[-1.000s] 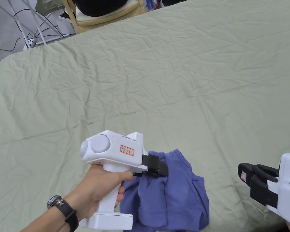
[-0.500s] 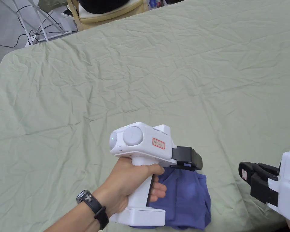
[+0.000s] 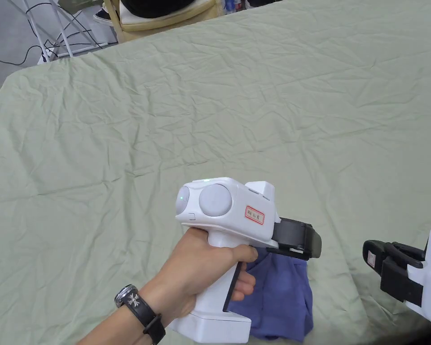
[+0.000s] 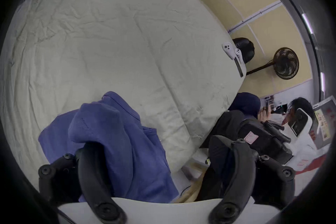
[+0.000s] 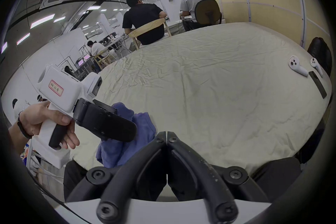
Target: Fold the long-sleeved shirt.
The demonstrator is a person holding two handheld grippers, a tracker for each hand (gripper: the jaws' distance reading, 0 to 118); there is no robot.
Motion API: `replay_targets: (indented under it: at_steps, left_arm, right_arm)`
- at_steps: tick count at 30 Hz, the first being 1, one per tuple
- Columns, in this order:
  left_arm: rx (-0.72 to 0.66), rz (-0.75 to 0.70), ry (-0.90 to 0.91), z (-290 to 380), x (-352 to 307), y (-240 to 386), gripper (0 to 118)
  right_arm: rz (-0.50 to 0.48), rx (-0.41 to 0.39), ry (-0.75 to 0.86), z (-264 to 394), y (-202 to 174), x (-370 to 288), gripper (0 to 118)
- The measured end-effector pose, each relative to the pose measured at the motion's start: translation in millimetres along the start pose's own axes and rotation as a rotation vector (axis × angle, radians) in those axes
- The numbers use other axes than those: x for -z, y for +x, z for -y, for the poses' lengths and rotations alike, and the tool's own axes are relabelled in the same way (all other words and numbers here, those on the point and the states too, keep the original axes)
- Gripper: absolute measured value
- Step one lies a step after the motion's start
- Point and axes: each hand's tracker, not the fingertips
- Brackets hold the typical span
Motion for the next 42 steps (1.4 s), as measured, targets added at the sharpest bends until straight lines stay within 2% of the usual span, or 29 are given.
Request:
replay_targets:
  at_steps: [5,11,16,19,22,24,25,27,33,42]
  left_arm:
    - [-0.013,0.032,0.053,8,-31,-3,97]
    - [0.049,-0.023,0.129,22,-75,-7,97]
    - [0.014,-0.03,0.23,39,-112,-19,96]
    - [0.031,-0.111,0.299,55,-127,-28,79]
    - [0.019,-0.137,0.322,75,-134,-37,43]
    - [0.01,-0.137,0.333,88,-135,-45,13]
    - [0.017,-0.12,0.348,96,-135,-50,4]
    - [0.026,-0.092,0.346,108,-131,-58,1]
    - [-0.003,-0.167,0.34,129,-117,-77,0]
    - [-0.024,-0.178,0.274,106,-76,-100,0]
  right_arm:
    - [-0.001,-0.008,0.002,-1,-3,-2,0]
    - [-0.011,-0.021,-0.003,-1,-12,2,0]
    - [-0.024,-0.04,-0.007,-2,-21,3,0]
    - [-0.03,-0.047,-0.004,-3,-26,2,0]
    - [-0.034,-0.058,-0.003,-4,-31,2,0]
    - [-0.038,-0.062,-0.004,-5,-32,2,0]
    - [-0.039,-0.064,-0.004,-4,-34,2,0]
    - [-0.045,-0.068,-0.004,-4,-36,1,0]
    - [-0.044,-0.079,-0.004,-1,-41,-3,0]
    - [-0.039,-0.073,-0.011,2,-40,-3,0]
